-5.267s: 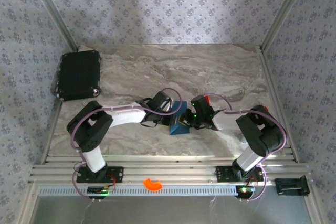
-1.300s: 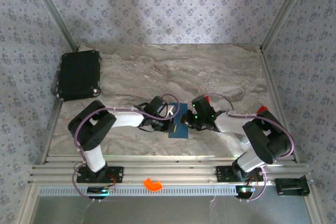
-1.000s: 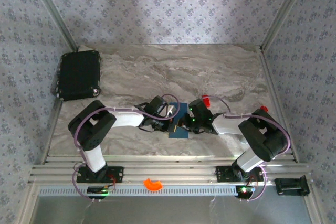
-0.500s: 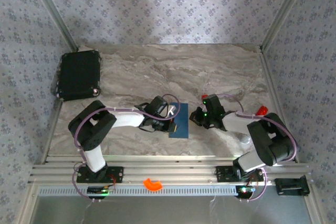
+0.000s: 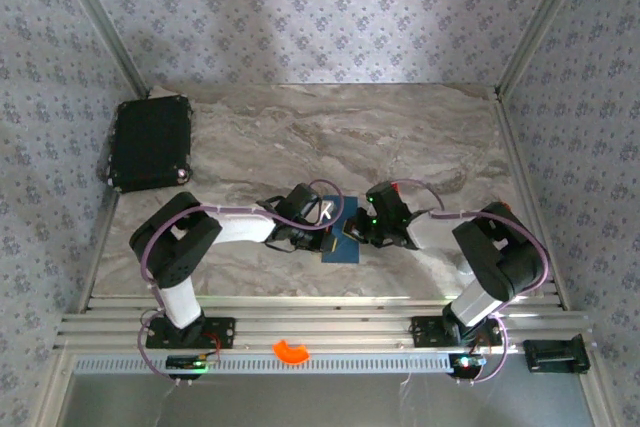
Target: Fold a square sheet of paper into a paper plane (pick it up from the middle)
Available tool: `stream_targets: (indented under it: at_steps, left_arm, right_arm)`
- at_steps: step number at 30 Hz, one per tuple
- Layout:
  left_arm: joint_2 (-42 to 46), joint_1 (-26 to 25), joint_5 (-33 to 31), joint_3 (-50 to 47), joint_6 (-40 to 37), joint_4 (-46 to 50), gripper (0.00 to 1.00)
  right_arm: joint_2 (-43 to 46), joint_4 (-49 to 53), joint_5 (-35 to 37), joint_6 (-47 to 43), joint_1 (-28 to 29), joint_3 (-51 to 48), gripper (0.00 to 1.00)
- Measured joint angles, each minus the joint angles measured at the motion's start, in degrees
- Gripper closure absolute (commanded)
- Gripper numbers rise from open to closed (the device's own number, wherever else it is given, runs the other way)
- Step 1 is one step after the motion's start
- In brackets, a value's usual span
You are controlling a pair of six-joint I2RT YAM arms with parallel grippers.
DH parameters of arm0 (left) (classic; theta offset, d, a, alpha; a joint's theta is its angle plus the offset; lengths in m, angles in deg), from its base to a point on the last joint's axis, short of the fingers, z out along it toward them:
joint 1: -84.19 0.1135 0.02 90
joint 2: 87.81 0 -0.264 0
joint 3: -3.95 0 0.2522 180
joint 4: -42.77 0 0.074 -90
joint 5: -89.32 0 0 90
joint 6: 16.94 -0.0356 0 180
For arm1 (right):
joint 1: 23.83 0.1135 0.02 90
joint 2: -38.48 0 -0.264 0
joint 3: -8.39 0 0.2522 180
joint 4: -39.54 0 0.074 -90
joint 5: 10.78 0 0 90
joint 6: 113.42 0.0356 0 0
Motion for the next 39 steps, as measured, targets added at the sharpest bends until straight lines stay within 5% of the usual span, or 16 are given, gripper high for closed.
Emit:
stream_targets:
  at_steps: [25,39]
  left_arm:
    - [-1.81,-1.92,0.87,8.61,0.44,5.62,0.99]
    - [-0.11,-1.81,1.14,1.05,0.17,2.1,0.98]
  right_arm:
    - [-0.52,-6.32,-3.63,-0.09,-1.97,-3.17,1.0]
    - [-0.52,-5.81,-3.61,-0.39,-1.99,-2.95,1.0]
